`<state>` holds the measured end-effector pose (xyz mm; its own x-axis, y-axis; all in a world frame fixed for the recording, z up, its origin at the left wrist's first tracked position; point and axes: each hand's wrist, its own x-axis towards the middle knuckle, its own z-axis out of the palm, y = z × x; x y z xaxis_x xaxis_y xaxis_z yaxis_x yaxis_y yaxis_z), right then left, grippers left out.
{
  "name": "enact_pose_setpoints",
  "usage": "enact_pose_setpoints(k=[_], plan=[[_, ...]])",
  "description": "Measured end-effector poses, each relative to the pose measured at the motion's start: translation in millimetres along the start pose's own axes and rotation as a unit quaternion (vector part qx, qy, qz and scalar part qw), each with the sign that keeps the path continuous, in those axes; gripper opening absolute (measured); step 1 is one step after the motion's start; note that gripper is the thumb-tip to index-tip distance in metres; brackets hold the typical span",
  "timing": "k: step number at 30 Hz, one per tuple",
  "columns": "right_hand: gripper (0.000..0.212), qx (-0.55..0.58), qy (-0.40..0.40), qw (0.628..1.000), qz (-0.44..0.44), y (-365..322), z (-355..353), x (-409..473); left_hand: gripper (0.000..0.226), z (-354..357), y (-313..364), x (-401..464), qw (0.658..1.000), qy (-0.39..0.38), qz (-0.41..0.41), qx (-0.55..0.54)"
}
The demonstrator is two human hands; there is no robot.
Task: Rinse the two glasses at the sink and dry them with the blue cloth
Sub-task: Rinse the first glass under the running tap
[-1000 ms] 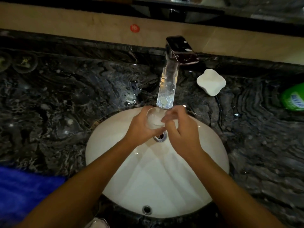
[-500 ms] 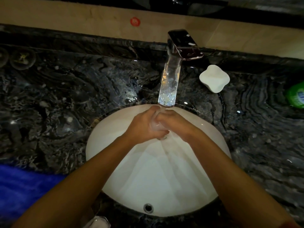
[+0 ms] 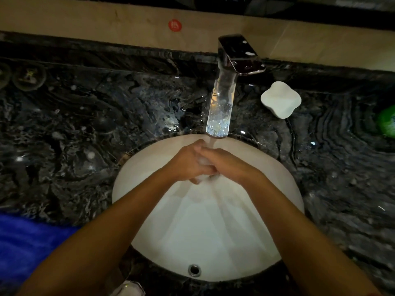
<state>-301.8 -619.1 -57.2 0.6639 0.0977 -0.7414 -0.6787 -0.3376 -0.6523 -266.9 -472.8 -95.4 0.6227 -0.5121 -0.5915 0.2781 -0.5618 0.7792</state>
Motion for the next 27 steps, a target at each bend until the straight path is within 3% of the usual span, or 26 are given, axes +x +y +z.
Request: enact_pose_setpoints(k=[3,5,7,10,14,17,19,21,23,25,27], plan=[[0.044,-0.027,-0.042,0.999,-0.004,-2.5,-9.4,-3.0,0.036,0.8,4.0,-0.6,0.997,-0.076,0.002,-0.031],[0.044,0.025,-0.034,0.999,-0.009,-1.1,-13.3,-3.9,0.028,-0.6,7.8,-1.7,0.995,-0.087,0.026,-0.035],[0.044,0.099,0.005,0.995,-0.01,3.8,-13.7,-3.1,0.033,-4.1,9.9,0.0,0.995,-0.077,0.031,-0.062],[0.035,0.098,0.045,0.994,0.003,9.3,-7.9,1.3,0.04,-6.3,7.7,0.1,0.994,-0.08,0.009,-0.072],[0.046,0.092,-0.022,0.995,0.031,3.2,-10.4,3.0,0.04,7.9,8.2,-0.5,0.998,-0.042,0.031,0.044],[0.033,0.175,0.034,0.984,0.005,1.7,-8.7,2.3,0.049,5.0,9.5,5.2,0.997,-0.003,0.017,0.069],[0.029,0.129,0.03,0.991,-0.018,-0.5,-8.3,4.1,0.052,-3.1,9.9,8.4,0.999,-0.026,0.017,0.022],[0.05,0.048,-0.014,0.999,-0.01,-7.0,-10.1,3.7,0.046,-11.5,10.6,7.7,0.995,-0.079,0.027,-0.051],[0.061,0.041,-0.046,0.998,0.001,-11.7,-12.4,3.2,0.051,-17.1,8.5,3.0,0.98,-0.136,-0.007,-0.144],[0.058,0.063,-0.038,0.997,-0.024,-10.9,-14.5,4.2,0.051,-19.9,1.9,0.7,0.954,-0.176,-0.044,-0.241],[0.042,0.109,0.031,0.993,-0.04,-6.6,-10.9,7.7,0.041,-19.2,2.0,-1.7,0.931,-0.195,-0.06,-0.303]])
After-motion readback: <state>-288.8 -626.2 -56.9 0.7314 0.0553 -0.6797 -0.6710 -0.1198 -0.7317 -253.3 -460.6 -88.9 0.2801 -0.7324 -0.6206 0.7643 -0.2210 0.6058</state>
